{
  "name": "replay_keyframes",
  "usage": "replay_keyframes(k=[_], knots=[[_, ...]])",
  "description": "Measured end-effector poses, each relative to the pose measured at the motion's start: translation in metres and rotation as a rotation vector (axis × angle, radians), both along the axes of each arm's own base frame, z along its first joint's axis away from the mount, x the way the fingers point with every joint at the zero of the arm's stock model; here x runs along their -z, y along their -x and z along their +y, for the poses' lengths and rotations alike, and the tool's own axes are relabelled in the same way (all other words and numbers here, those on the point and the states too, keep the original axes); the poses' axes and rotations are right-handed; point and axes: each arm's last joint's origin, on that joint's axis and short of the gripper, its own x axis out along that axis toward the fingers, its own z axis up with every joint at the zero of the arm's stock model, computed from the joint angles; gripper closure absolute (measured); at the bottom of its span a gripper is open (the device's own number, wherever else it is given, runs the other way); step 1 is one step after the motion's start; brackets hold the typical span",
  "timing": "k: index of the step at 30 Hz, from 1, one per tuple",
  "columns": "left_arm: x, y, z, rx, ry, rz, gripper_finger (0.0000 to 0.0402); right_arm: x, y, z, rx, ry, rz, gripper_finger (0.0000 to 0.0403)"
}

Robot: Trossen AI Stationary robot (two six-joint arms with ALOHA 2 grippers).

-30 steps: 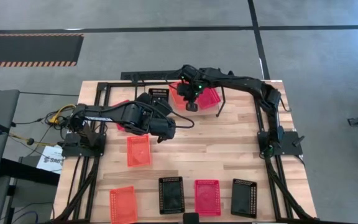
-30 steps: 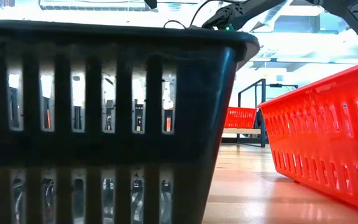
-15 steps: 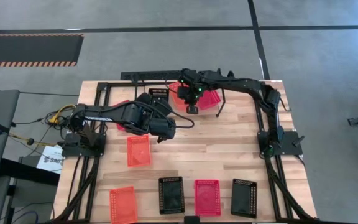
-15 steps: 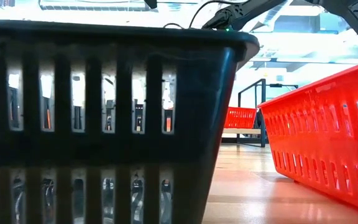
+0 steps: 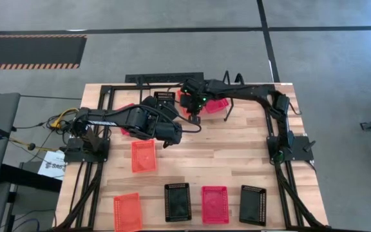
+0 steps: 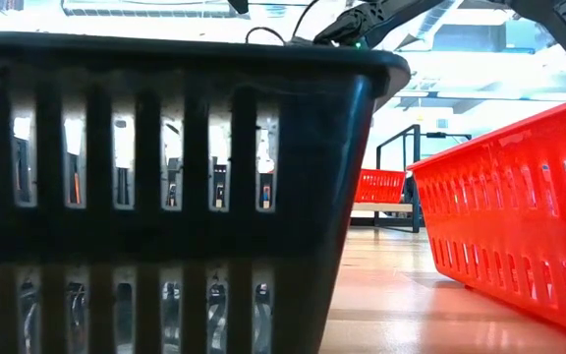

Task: Stack baskets on shelf by color
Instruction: Adjust the bins on the shelf

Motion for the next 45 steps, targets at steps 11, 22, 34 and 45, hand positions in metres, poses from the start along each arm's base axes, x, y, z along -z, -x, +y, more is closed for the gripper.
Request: replay_keyframes(k=[11,22,34,45], knots=[[0.0,0.0,-0.001,-0.002,0.002,-0.005,0.0401,-0.01,-0.02,0.011,0.023,-0.032,-0.192,0.0403],[0.0,0.001,-0.008,0.012,0.005,-0.01,0.0401,-0.042,-0.014,0.005,0.196,0.091,-0.112,0.0403],[0.0,0.001,-0.009,0.013,0.007,-0.011,0.0401,-0.01,-0.005,0.006,0.278,0.013,0.008,0.0403],[0.0,0.002,-0.013,0.024,0.008,-0.013,0.0401,-0.008,-0.011,0.01,0.271,-0.007,-0.052,0.0403]])
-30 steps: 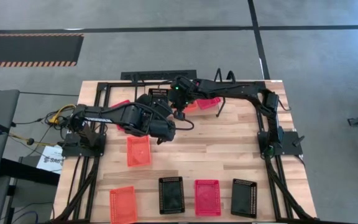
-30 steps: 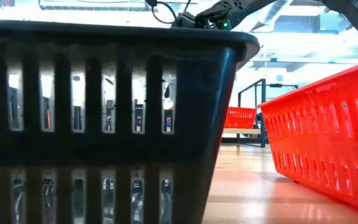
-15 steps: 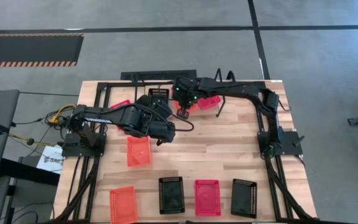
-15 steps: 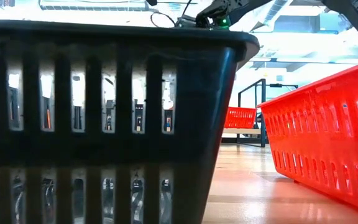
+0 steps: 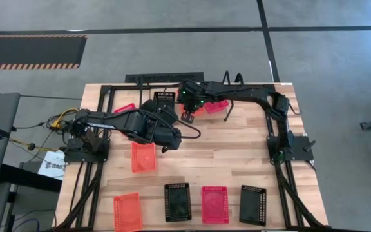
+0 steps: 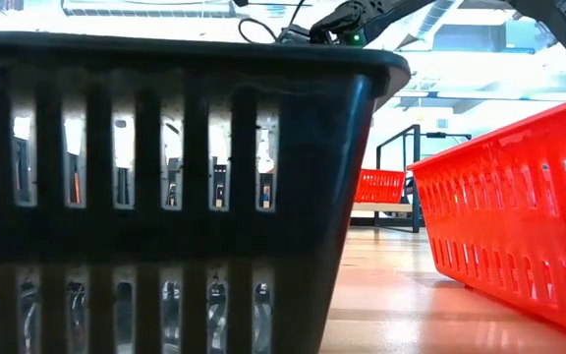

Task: Stack baskets on shelf by color
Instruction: Adjust the bins on the shelf

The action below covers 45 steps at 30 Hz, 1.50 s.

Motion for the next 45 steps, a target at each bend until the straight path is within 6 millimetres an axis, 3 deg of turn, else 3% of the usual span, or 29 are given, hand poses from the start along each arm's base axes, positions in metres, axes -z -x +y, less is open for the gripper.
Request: replay_keyframes(k=[9,45], knots=[[0.0,0.0,0.0,-0.002,0.001,-0.002,0.0401,0.003,-0.005,0.009,-0.027,0.006,-0.027,0.0403],[0.0,0.0,0.0,0.005,-0.002,0.004,0.0401,0.008,-0.003,0.002,0.021,0.05,-0.021,0.0403]])
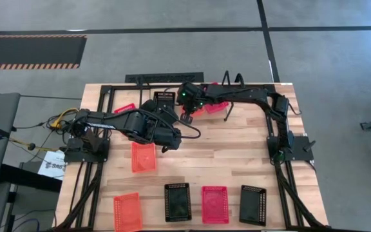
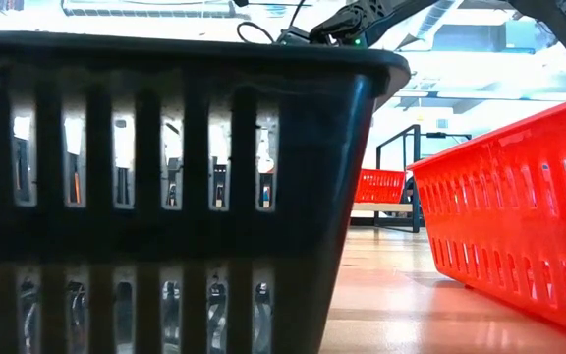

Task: Stack baskets on shelf by color
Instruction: Adjust the bins on the shelf

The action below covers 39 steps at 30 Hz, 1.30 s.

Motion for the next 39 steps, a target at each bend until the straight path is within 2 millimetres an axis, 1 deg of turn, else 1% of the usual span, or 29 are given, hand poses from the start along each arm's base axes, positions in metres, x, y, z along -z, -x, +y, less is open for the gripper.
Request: replay_keyframes(k=[18,25,31,39], knots=[[0.0,0.0,0.0,0.001,0.0,0.0,0.0401,-0.0009,-0.0013,-0.0005,0.017,-0.003,-0.02,0.0403],[0.0,0.0,0.0,0.001,0.0,0.001,0.0401,-0.0002,-0.0002,-0.0003,0.018,-0.007,-0.007,0.0403],[0.0,0.0,0.0,0.001,0.0,0.001,0.0401,0.0,0.0001,0.0002,0.051,0.039,0.013,0.0403],[0.0,0.0,0.0,0.001,0.0,0.001,0.0401,0.0003,-0.0003,0.0029,0.067,0.025,0.013,0.0403]])
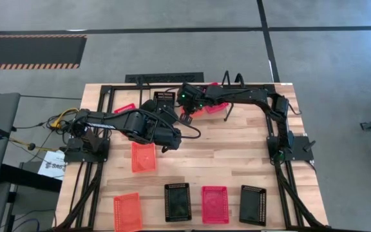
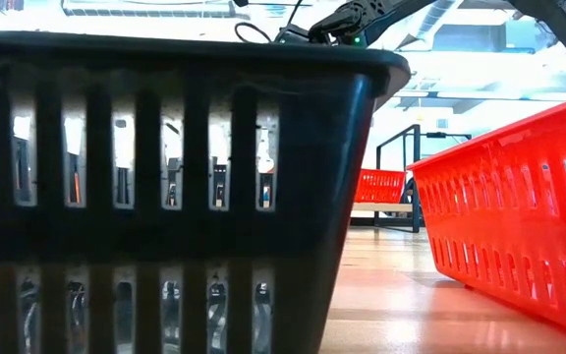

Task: Stack baskets on shelf by color
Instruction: Adjust the bins on the shelf

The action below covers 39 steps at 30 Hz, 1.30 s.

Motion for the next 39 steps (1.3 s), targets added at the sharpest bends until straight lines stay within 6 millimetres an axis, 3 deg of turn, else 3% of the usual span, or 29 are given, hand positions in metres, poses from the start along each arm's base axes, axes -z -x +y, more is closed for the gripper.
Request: replay_keyframes(k=[5,11,27,39], knots=[[0.0,0.0,-0.001,0.002,0.0,0.0,0.0401,0.002,0.0,0.001,0.004,-0.003,-0.001,0.0403],[0.0,0.001,-0.005,0.015,0.0,0.0,0.0401,0.03,0.005,0.009,0.013,-0.036,0.038,0.0403],[0.0,0.001,-0.006,0.017,0.0,0.0,0.0401,0.023,-0.004,0.005,-0.008,-0.034,-0.105,0.0403],[0.0,0.001,-0.006,0.018,0.001,0.0,0.0401,0.017,0.005,-0.037,0.069,-0.045,-0.202,0.0403]])
